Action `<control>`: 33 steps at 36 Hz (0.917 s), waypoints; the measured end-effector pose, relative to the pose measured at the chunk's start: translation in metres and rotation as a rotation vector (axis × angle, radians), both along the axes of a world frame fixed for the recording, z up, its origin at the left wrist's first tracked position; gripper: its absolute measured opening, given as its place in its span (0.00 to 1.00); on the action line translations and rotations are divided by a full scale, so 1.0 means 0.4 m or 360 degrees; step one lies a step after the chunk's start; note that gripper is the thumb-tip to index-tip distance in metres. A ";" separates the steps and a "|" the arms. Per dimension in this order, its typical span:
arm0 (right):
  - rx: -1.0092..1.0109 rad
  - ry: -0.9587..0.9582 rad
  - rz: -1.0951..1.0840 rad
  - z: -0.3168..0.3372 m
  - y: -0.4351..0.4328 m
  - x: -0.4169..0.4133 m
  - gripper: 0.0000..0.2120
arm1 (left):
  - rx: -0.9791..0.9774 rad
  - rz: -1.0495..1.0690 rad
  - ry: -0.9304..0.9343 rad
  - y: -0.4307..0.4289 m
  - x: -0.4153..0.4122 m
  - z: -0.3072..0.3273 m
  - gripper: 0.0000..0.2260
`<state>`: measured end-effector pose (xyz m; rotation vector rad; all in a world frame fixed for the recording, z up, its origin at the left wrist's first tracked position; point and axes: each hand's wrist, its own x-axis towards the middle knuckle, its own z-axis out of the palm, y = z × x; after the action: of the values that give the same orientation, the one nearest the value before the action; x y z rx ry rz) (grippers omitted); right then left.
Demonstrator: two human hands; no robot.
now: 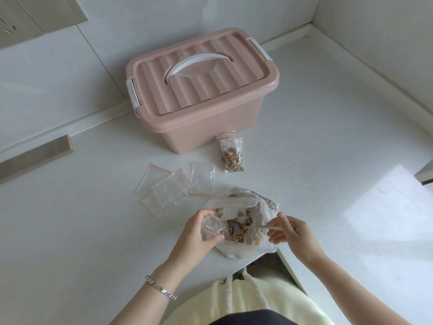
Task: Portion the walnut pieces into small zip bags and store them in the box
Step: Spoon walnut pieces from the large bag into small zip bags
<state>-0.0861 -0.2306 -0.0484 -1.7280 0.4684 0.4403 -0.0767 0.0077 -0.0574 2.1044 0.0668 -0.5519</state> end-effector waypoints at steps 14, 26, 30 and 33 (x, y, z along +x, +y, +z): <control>0.0224 0.0262 -0.0361 0.012 -0.030 -0.014 0.21 | 0.0005 0.0015 0.0013 -0.004 0.004 0.012 0.21; 0.0255 -0.0015 -0.0430 0.091 -0.058 0.014 0.22 | 0.0036 -0.0021 0.0011 -0.008 0.004 0.016 0.22; 0.0185 -0.0192 -0.0303 0.133 -0.024 0.026 0.23 | 0.0037 -0.0032 -0.0001 -0.016 0.003 0.018 0.22; 0.0092 -0.0353 -0.0119 0.152 0.013 0.020 0.21 | 0.0038 -0.0007 0.0003 -0.025 0.004 0.019 0.23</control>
<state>-0.0782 -0.2255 0.0123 -1.6747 0.3557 0.2033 -0.0752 -0.0023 -0.0498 2.1275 0.0701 -0.5580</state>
